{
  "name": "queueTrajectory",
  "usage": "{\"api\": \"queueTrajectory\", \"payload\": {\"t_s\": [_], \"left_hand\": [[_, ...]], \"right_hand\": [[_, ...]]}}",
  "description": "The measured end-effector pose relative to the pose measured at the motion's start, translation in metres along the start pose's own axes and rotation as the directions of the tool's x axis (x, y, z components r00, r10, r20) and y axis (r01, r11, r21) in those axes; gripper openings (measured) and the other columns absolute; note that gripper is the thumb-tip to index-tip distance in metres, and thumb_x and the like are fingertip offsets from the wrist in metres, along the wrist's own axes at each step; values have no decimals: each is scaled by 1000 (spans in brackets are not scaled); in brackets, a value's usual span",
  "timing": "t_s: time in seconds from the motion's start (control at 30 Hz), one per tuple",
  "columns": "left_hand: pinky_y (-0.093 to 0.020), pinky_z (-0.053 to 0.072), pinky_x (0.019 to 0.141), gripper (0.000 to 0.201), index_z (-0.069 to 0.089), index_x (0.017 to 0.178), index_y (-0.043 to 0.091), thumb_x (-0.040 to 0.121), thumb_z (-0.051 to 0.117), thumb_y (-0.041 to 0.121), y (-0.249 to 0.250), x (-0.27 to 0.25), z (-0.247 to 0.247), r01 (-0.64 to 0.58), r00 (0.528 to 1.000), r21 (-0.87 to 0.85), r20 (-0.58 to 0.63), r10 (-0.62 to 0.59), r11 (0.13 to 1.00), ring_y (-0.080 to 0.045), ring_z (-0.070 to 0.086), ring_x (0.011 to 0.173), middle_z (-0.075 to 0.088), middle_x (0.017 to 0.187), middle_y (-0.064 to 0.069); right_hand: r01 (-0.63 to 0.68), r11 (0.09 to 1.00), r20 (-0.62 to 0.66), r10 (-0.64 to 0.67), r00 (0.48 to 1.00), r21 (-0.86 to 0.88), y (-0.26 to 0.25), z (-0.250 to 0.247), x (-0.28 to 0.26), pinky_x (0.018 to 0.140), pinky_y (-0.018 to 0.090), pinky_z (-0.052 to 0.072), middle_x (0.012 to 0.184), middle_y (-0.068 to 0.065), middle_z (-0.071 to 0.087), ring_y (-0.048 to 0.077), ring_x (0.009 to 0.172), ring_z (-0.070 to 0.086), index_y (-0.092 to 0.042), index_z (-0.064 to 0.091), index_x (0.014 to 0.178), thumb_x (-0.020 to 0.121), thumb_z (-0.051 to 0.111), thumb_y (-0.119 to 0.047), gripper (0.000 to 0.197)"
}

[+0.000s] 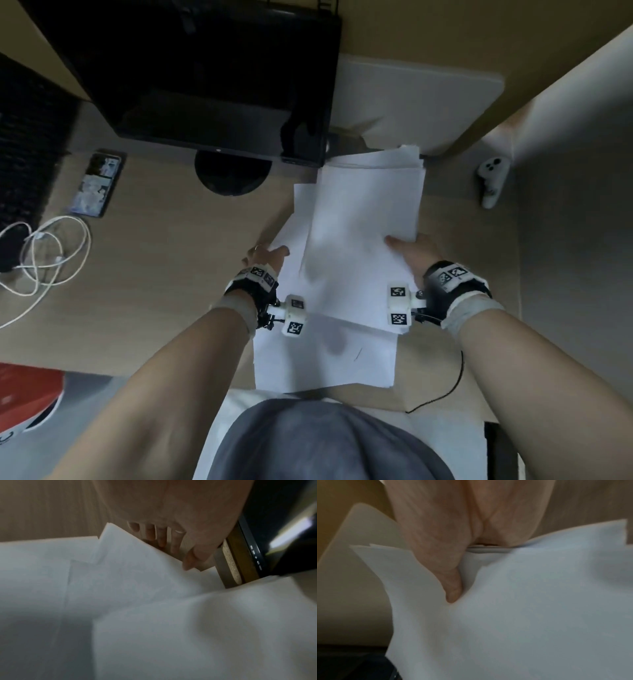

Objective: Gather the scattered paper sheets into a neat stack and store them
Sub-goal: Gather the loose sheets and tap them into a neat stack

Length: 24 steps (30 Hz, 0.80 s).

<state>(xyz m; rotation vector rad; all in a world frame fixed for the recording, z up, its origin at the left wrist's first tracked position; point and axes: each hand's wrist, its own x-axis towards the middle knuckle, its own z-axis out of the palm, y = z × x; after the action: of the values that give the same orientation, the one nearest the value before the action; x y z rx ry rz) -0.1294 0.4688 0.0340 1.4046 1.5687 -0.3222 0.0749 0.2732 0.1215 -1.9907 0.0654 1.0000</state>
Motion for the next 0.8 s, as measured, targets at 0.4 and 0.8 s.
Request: {"api": "queueTrajectory", "payload": {"t_s": [0.4,0.8], "left_hand": [[-42,49,98,74,64,122,25,57,86,54,1,-88,30,-232,882,-406,295,367,884,-23,65,110,71,116,2],[-26,45,65,15,52,83,6,77,54,-8,46,-139,-44,-464,886,-402,-197,420,789,-21,50,73,56,84,-5]], "right_hand": [[-8,1000,201,5,979,11,30,-23,-48,71,20,52,106,2,68,12,87,65,-9,62,112,88,72,-20,28],[166,969,88,-184,979,182,-11,17,-68,57,14,48,83,-3,68,14,77,64,-7,69,100,77,72,-8,23]]}}
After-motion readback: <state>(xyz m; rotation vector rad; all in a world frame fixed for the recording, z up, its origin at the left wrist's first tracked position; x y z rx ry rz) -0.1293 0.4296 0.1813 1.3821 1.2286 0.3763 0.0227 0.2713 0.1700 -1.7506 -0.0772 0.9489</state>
